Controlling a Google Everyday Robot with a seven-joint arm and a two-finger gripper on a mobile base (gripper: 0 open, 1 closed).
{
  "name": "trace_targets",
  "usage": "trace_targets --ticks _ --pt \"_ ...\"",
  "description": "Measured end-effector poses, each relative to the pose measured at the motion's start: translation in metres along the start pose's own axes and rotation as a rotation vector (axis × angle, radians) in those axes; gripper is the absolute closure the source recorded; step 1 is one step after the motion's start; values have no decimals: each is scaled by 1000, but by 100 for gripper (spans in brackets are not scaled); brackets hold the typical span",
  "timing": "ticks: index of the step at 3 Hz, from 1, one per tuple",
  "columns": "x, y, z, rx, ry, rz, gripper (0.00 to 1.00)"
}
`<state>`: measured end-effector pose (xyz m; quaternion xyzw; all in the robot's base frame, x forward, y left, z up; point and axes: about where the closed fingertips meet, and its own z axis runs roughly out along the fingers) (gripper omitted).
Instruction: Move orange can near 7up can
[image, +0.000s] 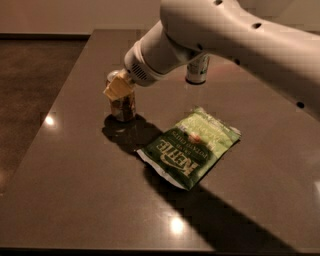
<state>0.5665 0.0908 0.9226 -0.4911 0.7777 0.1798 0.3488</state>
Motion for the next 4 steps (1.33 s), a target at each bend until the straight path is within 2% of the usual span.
trace_targets --ticks 1,3,4 --pt "20 -33 -27 36 -7 33 100" --pt "59 -103 -83 142 -10 109 100" --pt "74 -131 -99 183 0 140 100"
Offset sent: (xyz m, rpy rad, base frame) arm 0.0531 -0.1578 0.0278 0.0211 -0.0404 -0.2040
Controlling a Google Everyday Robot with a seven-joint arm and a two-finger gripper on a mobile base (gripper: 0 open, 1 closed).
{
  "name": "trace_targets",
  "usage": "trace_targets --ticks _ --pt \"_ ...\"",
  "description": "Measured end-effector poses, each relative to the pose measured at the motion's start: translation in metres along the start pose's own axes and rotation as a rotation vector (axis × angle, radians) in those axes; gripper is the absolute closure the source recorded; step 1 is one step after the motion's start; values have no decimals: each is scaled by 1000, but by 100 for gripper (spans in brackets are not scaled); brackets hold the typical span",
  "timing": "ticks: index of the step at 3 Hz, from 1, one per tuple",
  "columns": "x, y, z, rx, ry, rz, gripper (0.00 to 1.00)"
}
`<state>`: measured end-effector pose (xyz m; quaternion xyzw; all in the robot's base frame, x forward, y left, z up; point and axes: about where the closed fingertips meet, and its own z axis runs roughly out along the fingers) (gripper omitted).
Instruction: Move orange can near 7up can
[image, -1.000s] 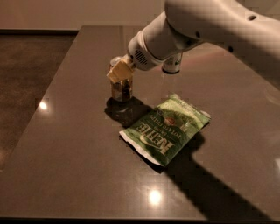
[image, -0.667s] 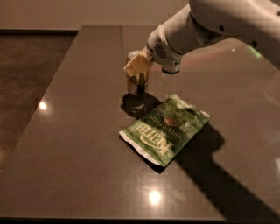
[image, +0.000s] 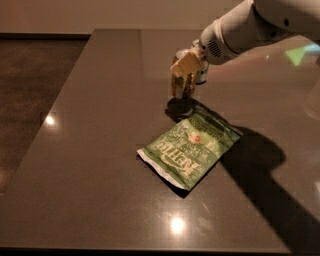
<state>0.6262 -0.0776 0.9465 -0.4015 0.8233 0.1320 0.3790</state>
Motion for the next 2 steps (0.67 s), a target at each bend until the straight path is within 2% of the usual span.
trace_targets --ticks 1,2 --pt "10 -26 -4 29 19 23 100" --pt "19 -43 1 31 31 44 100"
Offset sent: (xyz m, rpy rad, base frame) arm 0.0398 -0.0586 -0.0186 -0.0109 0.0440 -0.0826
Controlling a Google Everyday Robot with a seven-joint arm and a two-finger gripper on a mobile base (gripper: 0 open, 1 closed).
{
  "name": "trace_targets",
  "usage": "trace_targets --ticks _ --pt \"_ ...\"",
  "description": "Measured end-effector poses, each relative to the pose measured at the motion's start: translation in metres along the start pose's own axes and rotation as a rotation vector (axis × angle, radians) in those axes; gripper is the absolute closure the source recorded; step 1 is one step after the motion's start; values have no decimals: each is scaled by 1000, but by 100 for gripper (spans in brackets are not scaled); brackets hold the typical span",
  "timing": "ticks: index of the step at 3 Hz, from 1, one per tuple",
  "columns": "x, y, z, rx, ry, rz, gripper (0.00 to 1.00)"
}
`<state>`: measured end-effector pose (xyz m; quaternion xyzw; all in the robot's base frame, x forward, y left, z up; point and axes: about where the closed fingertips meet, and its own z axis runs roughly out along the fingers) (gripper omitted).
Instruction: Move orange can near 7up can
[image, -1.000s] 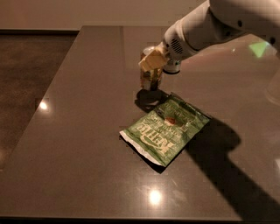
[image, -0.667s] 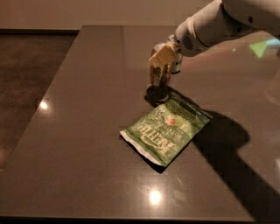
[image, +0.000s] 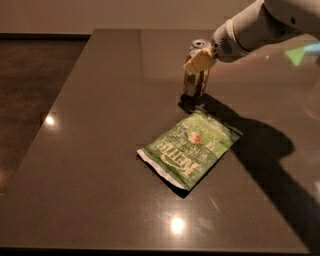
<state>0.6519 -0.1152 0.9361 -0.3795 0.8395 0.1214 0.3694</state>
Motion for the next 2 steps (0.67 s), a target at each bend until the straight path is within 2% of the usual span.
trace_targets --ticks 1,2 --pt "3 -14 4 4 3 16 85" --pt "6 -26 6 19 1 34 63"
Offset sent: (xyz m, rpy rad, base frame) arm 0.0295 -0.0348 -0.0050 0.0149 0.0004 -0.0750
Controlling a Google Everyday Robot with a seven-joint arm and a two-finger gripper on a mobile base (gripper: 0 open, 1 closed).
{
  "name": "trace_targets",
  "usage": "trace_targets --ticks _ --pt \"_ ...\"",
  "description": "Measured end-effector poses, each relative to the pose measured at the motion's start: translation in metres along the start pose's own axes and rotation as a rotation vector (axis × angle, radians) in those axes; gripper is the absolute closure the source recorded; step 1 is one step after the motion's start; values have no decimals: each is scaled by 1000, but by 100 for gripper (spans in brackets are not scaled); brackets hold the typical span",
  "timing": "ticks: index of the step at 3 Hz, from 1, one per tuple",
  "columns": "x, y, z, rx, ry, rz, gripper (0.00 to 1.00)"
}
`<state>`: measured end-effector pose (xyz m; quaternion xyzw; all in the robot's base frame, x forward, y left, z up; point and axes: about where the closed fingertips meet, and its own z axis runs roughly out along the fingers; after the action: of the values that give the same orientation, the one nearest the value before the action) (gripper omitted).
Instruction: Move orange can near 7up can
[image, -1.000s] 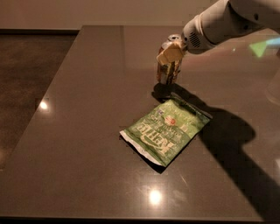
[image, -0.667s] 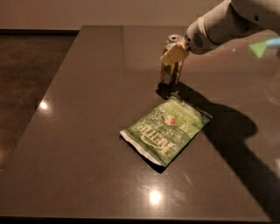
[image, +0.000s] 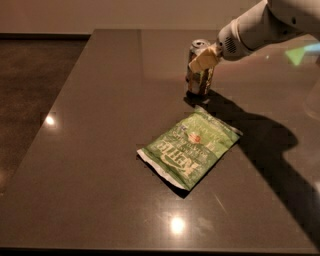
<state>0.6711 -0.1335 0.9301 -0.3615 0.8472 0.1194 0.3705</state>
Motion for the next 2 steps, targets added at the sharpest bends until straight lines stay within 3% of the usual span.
trace_targets --ticks 1,2 --pt "6 -9 1 18 3 14 31" --pt "9 -10 3 18 9 14 8"
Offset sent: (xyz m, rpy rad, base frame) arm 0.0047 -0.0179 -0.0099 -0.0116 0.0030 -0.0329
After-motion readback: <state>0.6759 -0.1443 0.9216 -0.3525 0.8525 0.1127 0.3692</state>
